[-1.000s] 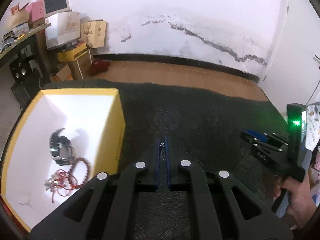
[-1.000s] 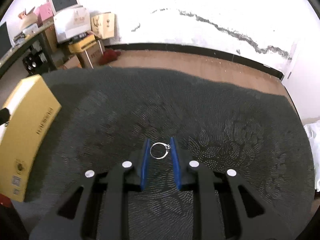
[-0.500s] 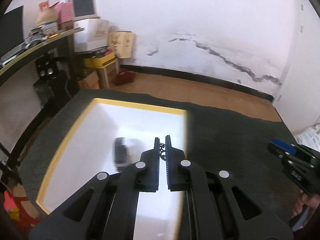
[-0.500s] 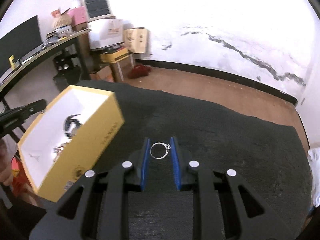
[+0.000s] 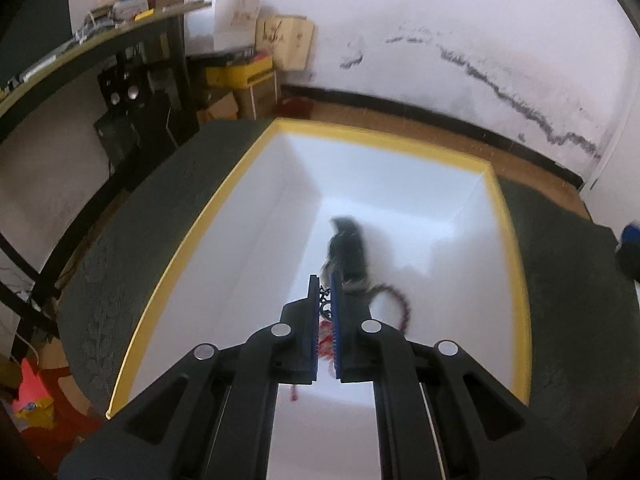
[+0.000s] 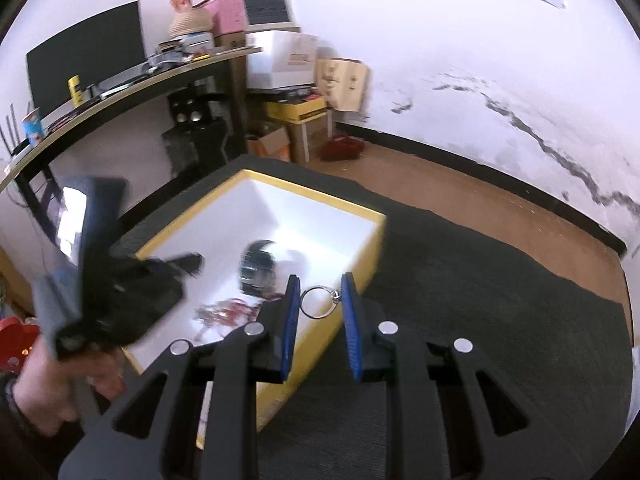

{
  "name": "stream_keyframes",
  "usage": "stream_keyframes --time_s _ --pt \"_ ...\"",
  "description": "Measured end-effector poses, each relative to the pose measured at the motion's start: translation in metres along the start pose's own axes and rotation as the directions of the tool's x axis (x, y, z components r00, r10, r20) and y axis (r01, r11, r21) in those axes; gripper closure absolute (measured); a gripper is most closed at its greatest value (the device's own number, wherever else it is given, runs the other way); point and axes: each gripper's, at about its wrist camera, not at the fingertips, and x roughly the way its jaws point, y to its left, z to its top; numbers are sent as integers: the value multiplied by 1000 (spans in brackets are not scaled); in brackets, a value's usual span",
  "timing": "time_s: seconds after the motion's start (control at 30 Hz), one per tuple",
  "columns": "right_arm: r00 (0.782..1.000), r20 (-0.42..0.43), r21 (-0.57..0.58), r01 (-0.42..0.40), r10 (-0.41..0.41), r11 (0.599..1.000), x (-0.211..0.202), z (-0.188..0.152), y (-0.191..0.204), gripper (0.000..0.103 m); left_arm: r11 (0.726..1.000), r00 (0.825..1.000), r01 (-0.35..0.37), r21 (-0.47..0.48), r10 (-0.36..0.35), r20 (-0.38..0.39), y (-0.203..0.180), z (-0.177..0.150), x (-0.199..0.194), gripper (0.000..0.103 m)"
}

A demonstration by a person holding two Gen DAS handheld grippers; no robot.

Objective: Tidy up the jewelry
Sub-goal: 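Carry both held rings over the white box with both tools, then open the left tool to drop its ring into the box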

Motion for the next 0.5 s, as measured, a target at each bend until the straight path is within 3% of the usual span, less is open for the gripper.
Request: stream_keyframes --time_s 0.2,0.5 --pt "1000 -11 -44 -25 25 999 12 14 42 82 999 998 -31 11 32 -53 27 -12 17 98" --pt "999 -42 -39 -27 25 999 30 14 64 82 1000 995 -9 13 10 -102 42 -21 28 98"
